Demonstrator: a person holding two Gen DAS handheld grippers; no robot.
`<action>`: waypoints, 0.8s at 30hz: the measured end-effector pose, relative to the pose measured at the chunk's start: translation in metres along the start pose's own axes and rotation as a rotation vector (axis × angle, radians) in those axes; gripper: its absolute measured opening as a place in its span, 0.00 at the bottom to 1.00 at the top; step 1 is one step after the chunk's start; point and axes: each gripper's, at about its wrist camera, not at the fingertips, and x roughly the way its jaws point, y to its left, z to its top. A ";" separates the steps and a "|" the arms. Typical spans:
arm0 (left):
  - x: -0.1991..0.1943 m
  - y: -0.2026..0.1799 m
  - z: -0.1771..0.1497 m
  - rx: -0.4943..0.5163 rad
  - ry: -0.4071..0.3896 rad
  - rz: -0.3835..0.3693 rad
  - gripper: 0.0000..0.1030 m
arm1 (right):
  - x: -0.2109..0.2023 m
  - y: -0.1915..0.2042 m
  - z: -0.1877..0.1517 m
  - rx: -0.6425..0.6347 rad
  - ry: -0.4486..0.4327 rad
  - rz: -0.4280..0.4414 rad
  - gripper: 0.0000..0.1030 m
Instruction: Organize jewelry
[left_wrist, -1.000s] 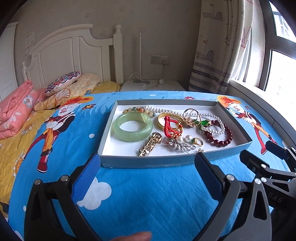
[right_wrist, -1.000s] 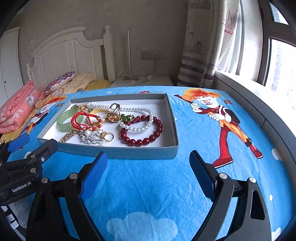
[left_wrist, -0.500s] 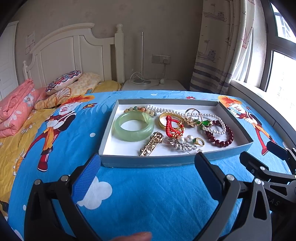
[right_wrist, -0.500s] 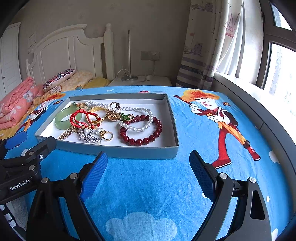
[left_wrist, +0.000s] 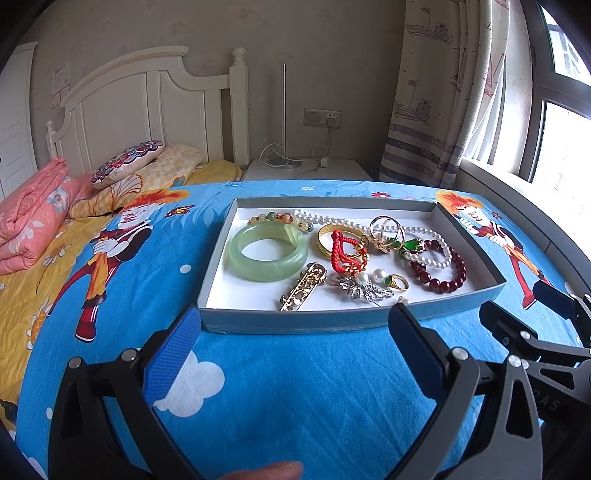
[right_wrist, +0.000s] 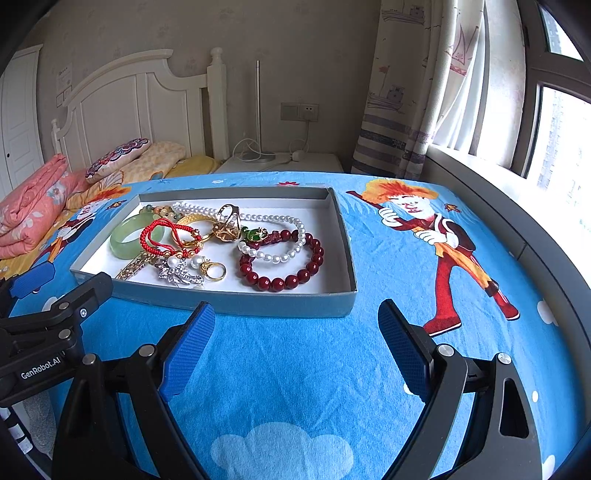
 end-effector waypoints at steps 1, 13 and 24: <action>0.000 0.000 0.000 -0.001 0.000 0.000 0.98 | 0.000 0.000 0.000 0.000 0.000 0.000 0.84; -0.001 0.003 0.001 -0.015 -0.004 0.000 0.98 | 0.000 0.000 0.000 0.000 0.000 0.000 0.84; 0.003 0.005 0.003 -0.027 0.065 0.005 0.98 | 0.000 0.002 0.000 0.001 0.019 0.009 0.84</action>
